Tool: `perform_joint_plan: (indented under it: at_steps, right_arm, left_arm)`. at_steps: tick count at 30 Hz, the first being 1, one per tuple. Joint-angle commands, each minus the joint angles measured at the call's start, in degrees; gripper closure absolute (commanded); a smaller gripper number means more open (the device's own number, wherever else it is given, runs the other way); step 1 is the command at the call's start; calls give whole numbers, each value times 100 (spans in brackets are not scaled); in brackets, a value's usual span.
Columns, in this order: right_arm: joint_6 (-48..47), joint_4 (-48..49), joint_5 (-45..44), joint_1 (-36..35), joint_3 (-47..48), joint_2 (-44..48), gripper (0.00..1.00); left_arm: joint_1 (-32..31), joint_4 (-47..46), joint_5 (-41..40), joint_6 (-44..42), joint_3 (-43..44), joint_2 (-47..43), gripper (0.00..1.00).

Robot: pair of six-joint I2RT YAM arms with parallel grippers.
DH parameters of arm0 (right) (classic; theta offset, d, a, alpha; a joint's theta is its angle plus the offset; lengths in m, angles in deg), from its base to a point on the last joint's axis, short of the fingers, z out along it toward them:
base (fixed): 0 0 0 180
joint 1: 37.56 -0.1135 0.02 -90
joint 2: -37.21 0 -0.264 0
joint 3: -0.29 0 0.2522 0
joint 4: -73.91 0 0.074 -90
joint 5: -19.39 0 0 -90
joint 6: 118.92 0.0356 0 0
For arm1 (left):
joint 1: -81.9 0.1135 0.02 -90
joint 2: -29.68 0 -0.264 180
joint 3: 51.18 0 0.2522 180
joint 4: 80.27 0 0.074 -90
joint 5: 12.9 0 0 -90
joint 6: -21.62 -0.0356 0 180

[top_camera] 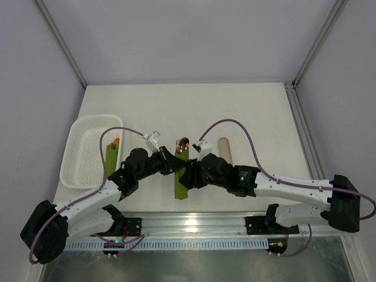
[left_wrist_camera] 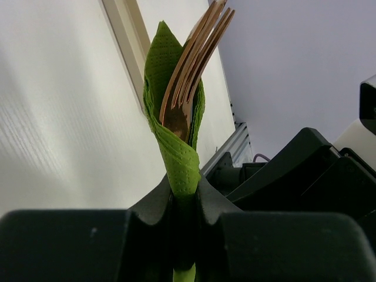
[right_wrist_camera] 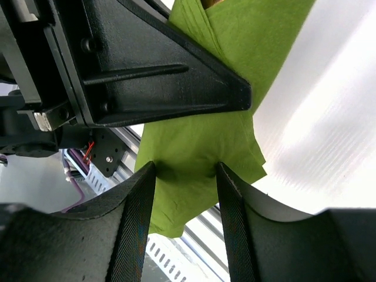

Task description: Place the utensils on the paper napkin and roll it up

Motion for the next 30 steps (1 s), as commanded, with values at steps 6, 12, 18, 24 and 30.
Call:
perform_joint_plan:
  at_steps: [6, 12, 18, 24, 30]
  right_arm:
    - [195, -16, -324, -72, -288, 419, 50]
    - [72, 316, -158, -72, -367, 472, 44]
    - [71, 511, 36, -72, -359, 481, 43]
    - [142, -339, -560, -133, -148, 744, 44]
    - [142, -24, 159, -308, 10, 956, 44]
  left_arm:
    - [-16, -14, 117, -26, 382, -252, 100]
    - [-16, 4, 293, 70, 470, -269, 100]
    - [-24, -5, 319, 141, 470, -375, 100]
    - [-16, 346, 92, 18, 619, -419, 100]
    - [-24, 1251, -199, -245, 936, -471, 100]
